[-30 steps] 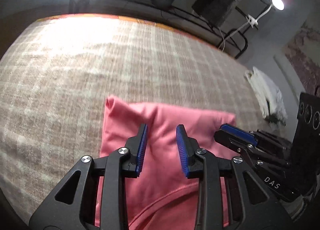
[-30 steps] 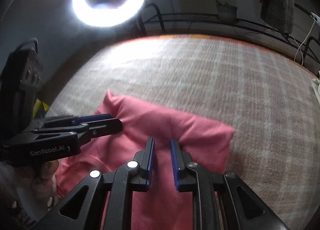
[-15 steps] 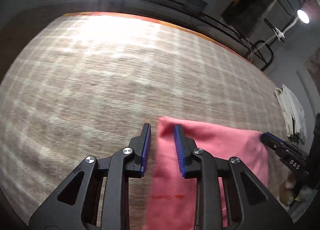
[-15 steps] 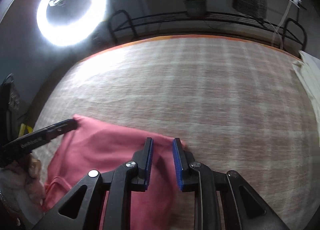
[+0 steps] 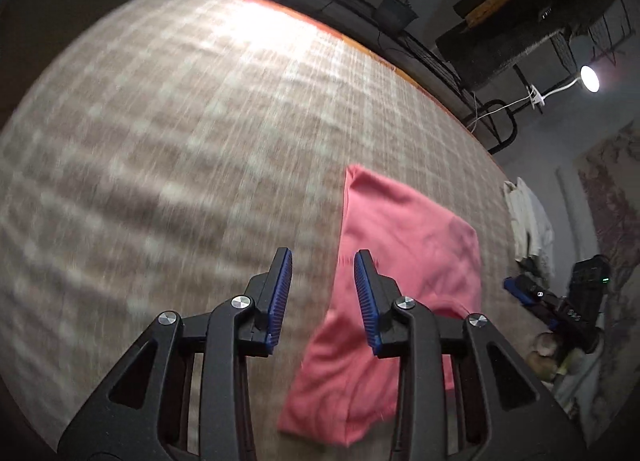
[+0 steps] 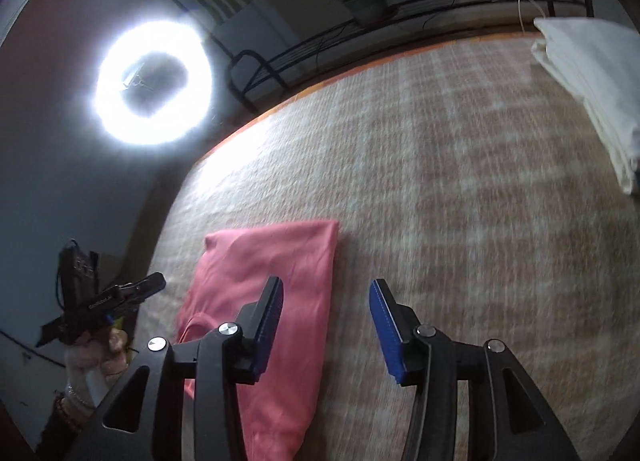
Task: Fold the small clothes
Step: 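Close both tools on the edge of the folded pink bundle, then lift the pink bundle with both tools and carry it onto the clothes stack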
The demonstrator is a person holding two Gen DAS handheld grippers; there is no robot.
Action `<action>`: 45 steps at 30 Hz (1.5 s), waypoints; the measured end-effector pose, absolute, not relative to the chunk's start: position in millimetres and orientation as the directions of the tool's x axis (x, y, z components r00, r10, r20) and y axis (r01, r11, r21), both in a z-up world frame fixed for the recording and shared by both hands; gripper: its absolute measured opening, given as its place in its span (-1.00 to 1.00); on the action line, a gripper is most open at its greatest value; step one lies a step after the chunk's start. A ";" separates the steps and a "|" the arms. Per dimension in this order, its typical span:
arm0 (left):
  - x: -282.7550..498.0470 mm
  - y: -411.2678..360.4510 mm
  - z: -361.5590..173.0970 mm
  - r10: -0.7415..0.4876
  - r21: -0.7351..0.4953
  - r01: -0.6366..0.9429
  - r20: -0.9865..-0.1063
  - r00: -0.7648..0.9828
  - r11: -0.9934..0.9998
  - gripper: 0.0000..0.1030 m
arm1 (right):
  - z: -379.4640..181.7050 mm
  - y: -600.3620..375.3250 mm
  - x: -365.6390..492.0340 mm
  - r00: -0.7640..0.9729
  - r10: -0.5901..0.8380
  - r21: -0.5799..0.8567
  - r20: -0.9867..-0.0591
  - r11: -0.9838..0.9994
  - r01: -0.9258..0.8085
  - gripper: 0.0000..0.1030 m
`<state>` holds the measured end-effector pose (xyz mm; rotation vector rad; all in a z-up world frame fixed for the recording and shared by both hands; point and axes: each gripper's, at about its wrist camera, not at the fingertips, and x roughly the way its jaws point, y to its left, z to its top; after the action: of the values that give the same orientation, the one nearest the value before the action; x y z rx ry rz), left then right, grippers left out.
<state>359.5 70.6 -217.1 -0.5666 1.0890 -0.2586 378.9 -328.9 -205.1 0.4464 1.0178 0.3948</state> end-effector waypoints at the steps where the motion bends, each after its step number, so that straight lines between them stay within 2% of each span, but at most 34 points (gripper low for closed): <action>1: 351.7 75.5 -217.9 -0.479 -0.571 -0.092 -0.756 0.446 0.816 -0.37 | -208.7 -331.5 375.8 0.454 0.535 0.552 -0.713 0.827 -0.107 0.05; 3: 333.8 82.6 -218.5 -0.497 -0.602 -0.135 -0.748 0.440 0.787 -0.11 | -214.1 -334.4 369.1 0.437 0.562 0.584 -0.703 0.806 -0.097 0.14; 4: 323.6 87.0 -220.5 -0.500 -0.615 -0.164 -0.745 0.442 0.771 0.08 | -218.0 -335.7 364.6 0.425 0.578 0.602 -0.697 0.793 -0.090 0.15; 5: 313.9 88.3 -222.8 -0.500 -0.624 -0.195 -0.744 0.444 0.756 0.10 | -222.5 -336.7 365.5 0.415 0.589 0.616 -0.693 0.783 -0.083 0.15; 9: 274.6 92.6 -246.9 -0.583 -0.714 -0.319 -0.696 0.420 0.622 0.10 | -239.3 -338.8 366.4 0.373 0.630 0.660 -0.681 0.749 -0.058 0.15; 14: 260.9 80.0 -270.0 -0.611 -0.730 -0.406 -0.683 0.400 0.550 0.10 | -254.2 -330.7 373.7 0.347 0.671 0.702 -0.656 0.710 -0.046 0.09; 18: 267.3 70.0 -270.3 -0.623 -0.747 -0.393 -0.664 0.413 0.536 0.10 | -258.7 -328.8 379.6 0.344 0.691 0.726 -0.636 0.687 -0.038 0.03; 24: 285.3 49.5 -271.7 -0.626 -0.761 -0.362 -0.649 0.433 0.538 0.10 | -268.6 -325.2 392.8 0.353 0.726 0.769 -0.590 0.639 -0.026 -0.17; 25: 288.0 48.3 -272.5 -0.626 -0.762 -0.363 -0.648 0.435 0.536 0.08 | -268.2 -324.5 396.0 0.358 0.730 0.776 -0.582 0.631 -0.024 -0.21; 27: 295.3 43.3 -274.6 -0.632 -0.767 -0.365 -0.642 0.434 0.527 -0.09 | -270.4 -318.3 402.1 0.358 0.733 0.780 -0.578 0.625 -0.022 -0.30; 29: 301.5 37.5 -278.4 -0.631 -0.761 -0.370 -0.649 0.425 0.533 -0.37 | -271.7 -310.2 408.4 0.362 0.738 0.786 -0.570 0.618 -0.024 -0.30; 30: 303.4 35.9 -277.7 -0.620 -0.755 -0.366 -0.656 0.431 0.544 -0.39 | -272.1 -305.6 412.8 0.360 0.742 0.789 -0.566 0.614 -0.025 -0.30; 32: 307.3 33.1 -275.6 -0.605 -0.743 -0.355 -0.669 0.432 0.568 -0.56 | -272.4 -298.5 417.8 0.361 0.742 0.789 -0.566 0.614 -0.027 -0.38; 33: 308.7 31.5 -275.3 -0.600 -0.740 -0.350 -0.671 0.435 0.574 -0.58 | -272.0 -296.4 419.5 0.363 0.740 0.788 -0.565 0.615 -0.027 -0.42; 34: 310.4 29.4 -274.6 -0.595 -0.736 -0.344 -0.675 0.436 0.583 -0.64 | -272.7 -291.9 422.3 0.357 0.739 0.785 -0.572 0.620 -0.024 -0.57; 37: 314.2 24.3 -267.6 -0.570 -0.720 -0.307 -0.685 0.453 0.622 -0.71 | -271.0 -282.2 424.4 0.354 0.714 0.755 -0.604 0.655 -0.033 -0.81; 40: 313.0 20.1 -255.5 -0.547 -0.705 -0.253 -0.686 0.480 0.662 -0.74 | -259.6 -273.3 423.9 0.367 0.666 0.694 -0.650 0.717 -0.073 -0.86; 45: 311.5 2.7 -226.9 -0.522 -0.671 -0.130 -0.670 0.529 0.730 -0.75 | -233.4 -262.4 419.3 0.401 0.626 0.633 -0.668 0.762 -0.136 -0.88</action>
<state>311.5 2.7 -226.9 -0.7432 1.0071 -0.2614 419.3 -262.4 -233.4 0.5339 1.0566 0.5119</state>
